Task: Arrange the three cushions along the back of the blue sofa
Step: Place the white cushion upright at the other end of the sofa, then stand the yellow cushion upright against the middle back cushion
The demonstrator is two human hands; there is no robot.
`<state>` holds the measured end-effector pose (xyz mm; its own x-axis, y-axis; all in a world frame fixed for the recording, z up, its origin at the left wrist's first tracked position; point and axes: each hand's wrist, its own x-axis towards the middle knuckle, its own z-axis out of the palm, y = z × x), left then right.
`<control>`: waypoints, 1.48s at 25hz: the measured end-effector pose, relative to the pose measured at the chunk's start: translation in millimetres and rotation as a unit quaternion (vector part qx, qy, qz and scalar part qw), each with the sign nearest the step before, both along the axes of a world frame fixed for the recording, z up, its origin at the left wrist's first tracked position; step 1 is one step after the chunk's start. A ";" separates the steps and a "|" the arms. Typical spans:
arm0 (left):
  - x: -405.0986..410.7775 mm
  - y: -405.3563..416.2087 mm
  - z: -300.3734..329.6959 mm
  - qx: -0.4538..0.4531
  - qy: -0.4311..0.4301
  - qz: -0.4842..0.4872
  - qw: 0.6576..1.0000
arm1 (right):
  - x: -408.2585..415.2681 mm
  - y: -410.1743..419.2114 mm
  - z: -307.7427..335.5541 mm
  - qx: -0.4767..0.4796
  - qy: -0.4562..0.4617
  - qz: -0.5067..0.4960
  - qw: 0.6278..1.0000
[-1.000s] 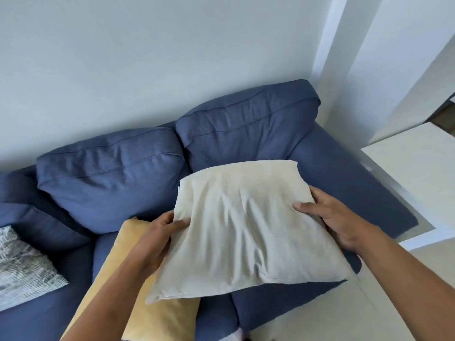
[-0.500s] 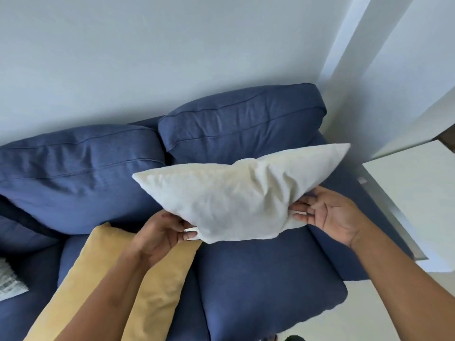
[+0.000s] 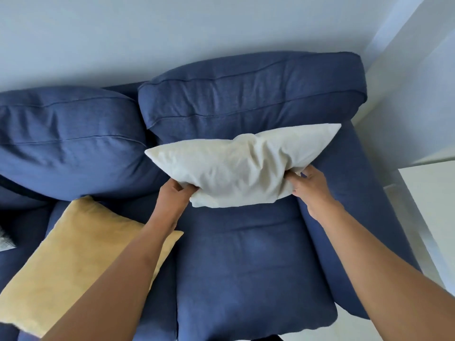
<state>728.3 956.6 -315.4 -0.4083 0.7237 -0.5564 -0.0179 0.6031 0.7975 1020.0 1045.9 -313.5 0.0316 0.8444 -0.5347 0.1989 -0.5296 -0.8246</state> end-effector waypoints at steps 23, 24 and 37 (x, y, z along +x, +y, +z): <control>34.9 11.7 -82.6 -0.119 0.042 -0.046 0.991 | -15.8 9.5 -92.6 -0.041 -0.073 0.114 0.990; 36.1 -3.0 -68.9 -0.113 0.053 -0.046 0.991 | -17.8 -1.4 -84.0 -0.021 -0.077 0.135 0.988; -16.1 -276.2 13.1 -0.141 0.069 0.153 0.976 | -108.8 -190.2 -5.7 -0.003 -0.092 0.343 0.935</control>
